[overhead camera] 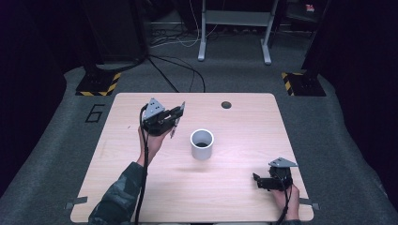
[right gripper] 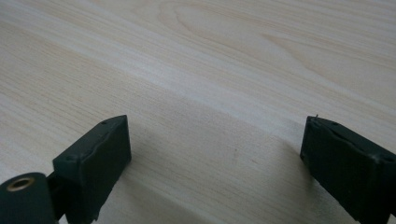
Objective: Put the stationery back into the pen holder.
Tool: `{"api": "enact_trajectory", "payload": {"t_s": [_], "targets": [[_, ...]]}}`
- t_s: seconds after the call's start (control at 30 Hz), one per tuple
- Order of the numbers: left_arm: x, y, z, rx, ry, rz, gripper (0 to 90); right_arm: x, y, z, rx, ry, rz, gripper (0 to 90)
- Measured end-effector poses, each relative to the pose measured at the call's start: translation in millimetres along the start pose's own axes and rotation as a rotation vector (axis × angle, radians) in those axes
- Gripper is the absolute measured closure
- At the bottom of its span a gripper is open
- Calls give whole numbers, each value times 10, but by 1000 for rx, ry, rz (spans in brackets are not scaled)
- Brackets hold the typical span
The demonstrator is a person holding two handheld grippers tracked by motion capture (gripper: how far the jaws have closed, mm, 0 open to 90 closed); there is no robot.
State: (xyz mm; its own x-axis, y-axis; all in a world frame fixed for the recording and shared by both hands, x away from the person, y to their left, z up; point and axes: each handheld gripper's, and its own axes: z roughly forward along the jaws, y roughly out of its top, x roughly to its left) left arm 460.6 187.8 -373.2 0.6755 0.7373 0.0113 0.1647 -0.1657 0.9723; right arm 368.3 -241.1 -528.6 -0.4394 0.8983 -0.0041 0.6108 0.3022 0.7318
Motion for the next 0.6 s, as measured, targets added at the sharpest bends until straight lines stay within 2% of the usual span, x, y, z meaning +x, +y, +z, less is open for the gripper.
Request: {"api": "enact_trajectory", "payload": {"t_s": [0.6], "targets": [[-171,48,221,-45,-26,2,806,4,0,0,0,9,-10,84]]}}
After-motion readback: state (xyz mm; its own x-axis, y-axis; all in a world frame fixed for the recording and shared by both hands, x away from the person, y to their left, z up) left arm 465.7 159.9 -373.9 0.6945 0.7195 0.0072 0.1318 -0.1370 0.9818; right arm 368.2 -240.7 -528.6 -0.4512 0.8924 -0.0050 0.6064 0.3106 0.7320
